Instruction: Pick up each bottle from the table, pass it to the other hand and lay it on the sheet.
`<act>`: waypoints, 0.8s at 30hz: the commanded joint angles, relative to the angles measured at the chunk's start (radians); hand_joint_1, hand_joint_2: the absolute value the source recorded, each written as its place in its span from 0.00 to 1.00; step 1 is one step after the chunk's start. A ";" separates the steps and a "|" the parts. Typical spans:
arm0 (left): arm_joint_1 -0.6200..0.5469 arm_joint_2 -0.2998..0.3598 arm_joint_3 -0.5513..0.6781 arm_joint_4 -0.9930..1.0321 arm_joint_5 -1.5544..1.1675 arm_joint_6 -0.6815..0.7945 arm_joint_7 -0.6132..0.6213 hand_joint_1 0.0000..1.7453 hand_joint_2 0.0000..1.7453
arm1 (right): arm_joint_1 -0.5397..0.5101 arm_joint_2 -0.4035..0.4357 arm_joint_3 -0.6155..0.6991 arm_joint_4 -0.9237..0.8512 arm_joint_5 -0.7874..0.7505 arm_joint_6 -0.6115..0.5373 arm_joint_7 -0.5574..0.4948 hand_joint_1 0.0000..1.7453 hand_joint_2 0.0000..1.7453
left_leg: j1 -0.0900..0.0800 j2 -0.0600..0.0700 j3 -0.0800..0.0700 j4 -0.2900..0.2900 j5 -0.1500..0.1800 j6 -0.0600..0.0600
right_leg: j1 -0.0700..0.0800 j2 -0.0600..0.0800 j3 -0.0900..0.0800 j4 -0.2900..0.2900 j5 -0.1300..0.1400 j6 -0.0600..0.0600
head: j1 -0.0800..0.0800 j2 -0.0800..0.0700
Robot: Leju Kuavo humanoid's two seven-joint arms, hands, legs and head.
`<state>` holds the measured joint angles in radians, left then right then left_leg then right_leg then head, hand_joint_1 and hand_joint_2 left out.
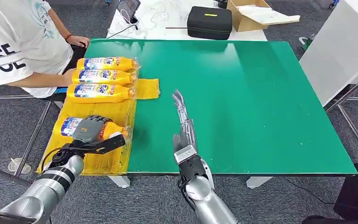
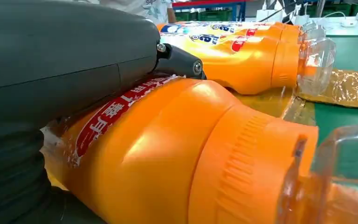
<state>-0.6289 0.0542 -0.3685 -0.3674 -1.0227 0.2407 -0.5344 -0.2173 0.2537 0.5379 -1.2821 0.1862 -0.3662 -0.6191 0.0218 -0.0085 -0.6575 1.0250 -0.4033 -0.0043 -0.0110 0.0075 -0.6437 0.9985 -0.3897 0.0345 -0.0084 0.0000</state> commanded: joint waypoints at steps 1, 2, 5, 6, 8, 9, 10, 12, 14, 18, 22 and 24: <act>-0.038 0.013 -0.050 0.068 -0.005 -0.053 0.004 1.00 1.00 | -0.033 -0.028 0.025 0.042 -0.004 0.014 0.008 0.00 0.00 | 0.000 0.001 0.002 0.000 -0.001 0.001 | 0.000 0.000 0.002 0.000 0.000 0.000 | 0.000 0.000; -0.032 0.011 -0.040 0.068 0.009 -0.079 -0.004 1.00 1.00 | -0.034 -0.026 0.024 0.046 -0.005 0.016 0.008 0.00 0.00 | 0.000 0.002 0.005 0.000 -0.002 0.001 | 0.001 0.000 0.005 -0.001 -0.001 -0.001 | 0.000 0.000; -0.023 0.010 -0.026 0.072 0.036 -0.165 -0.025 0.35 1.00 | -0.037 -0.023 0.025 0.061 -0.005 0.028 0.009 0.00 0.00 | 0.000 0.002 0.006 -0.001 -0.002 0.001 | 0.000 0.001 0.005 -0.001 -0.001 -0.001 | 0.000 0.000; -0.022 0.010 -0.022 0.073 0.049 -0.205 -0.029 0.12 1.00 | -0.039 -0.020 0.023 0.066 -0.006 0.032 0.009 0.00 0.00 | 0.000 0.002 0.005 -0.001 -0.001 0.001 | 0.000 0.001 0.004 -0.001 -0.001 -0.001 | 0.000 0.000; -0.017 0.010 -0.012 0.070 0.074 -0.256 -0.041 0.00 1.00 | -0.041 -0.019 0.022 0.074 -0.007 0.042 0.009 0.00 0.00 | -0.001 0.002 0.006 -0.001 -0.002 0.001 | 0.000 0.001 0.006 -0.001 -0.001 -0.001 | 0.000 0.000; -0.014 0.010 0.001 0.067 0.097 -0.294 -0.058 0.00 1.00 | -0.044 -0.018 0.020 0.081 -0.009 0.045 0.008 0.00 0.00 | -0.001 0.002 0.006 -0.001 -0.001 0.001 | 0.000 0.001 0.005 -0.001 -0.001 -0.001 | 0.000 0.000; -0.010 0.011 0.014 0.065 0.121 -0.334 -0.077 0.00 1.00 | -0.046 -0.016 0.019 0.088 -0.010 0.048 0.008 0.00 0.00 | 0.000 0.003 0.008 -0.002 -0.002 0.001 | 0.000 0.002 0.007 -0.002 -0.001 -0.001 | 0.000 0.000; -0.002 0.015 0.029 0.058 0.154 -0.387 -0.105 0.00 0.00 | -0.051 -0.014 0.017 0.101 -0.011 0.054 0.008 0.00 0.00 | -0.001 0.002 0.007 -0.002 -0.001 0.001 | 0.000 0.001 0.007 -0.001 -0.001 -0.001 | 0.000 0.000; 0.001 0.020 0.046 0.051 0.197 -0.451 -0.140 0.00 0.00 | -0.055 -0.013 0.017 0.109 -0.011 0.061 0.008 0.00 0.00 | -0.001 0.003 0.009 -0.003 -0.002 0.001 | -0.001 0.002 0.009 -0.002 -0.001 -0.001 | -0.001 0.000; 0.011 0.020 0.055 0.026 0.258 -0.519 -0.164 0.00 0.00 | -0.059 -0.012 0.011 0.117 -0.010 0.069 0.003 0.00 0.00 | -0.001 0.000 0.013 -0.003 -0.001 0.002 | 0.000 0.000 0.015 -0.002 -0.002 -0.002 | 0.000 0.000; 0.011 0.020 0.055 0.026 0.258 -0.519 -0.164 0.00 0.00 | -0.059 -0.012 0.011 0.117 -0.010 0.069 0.003 0.00 0.00 | -0.001 -0.004 0.013 -0.002 0.000 0.001 | -0.001 -0.002 0.015 -0.001 -0.003 0.001 | 0.000 0.000; 0.012 0.021 0.052 0.021 0.269 -0.534 -0.164 0.00 0.00 | -0.058 -0.012 0.011 0.119 -0.010 0.070 0.003 0.00 0.00 | -0.001 -0.003 0.014 -0.002 0.000 0.000 | -0.001 -0.002 0.016 -0.001 -0.002 0.001 | 0.000 0.000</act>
<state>-0.6530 0.0694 -0.3308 -0.3746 -0.7683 -0.2590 -0.7050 -0.2330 0.2548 0.5451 -1.2391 0.1804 -0.3006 -0.6134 0.0216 -0.0157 -0.6464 1.0239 -0.4029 -0.0049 -0.0112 0.0033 -0.6292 0.9983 -0.3922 0.0363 -0.0084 0.0000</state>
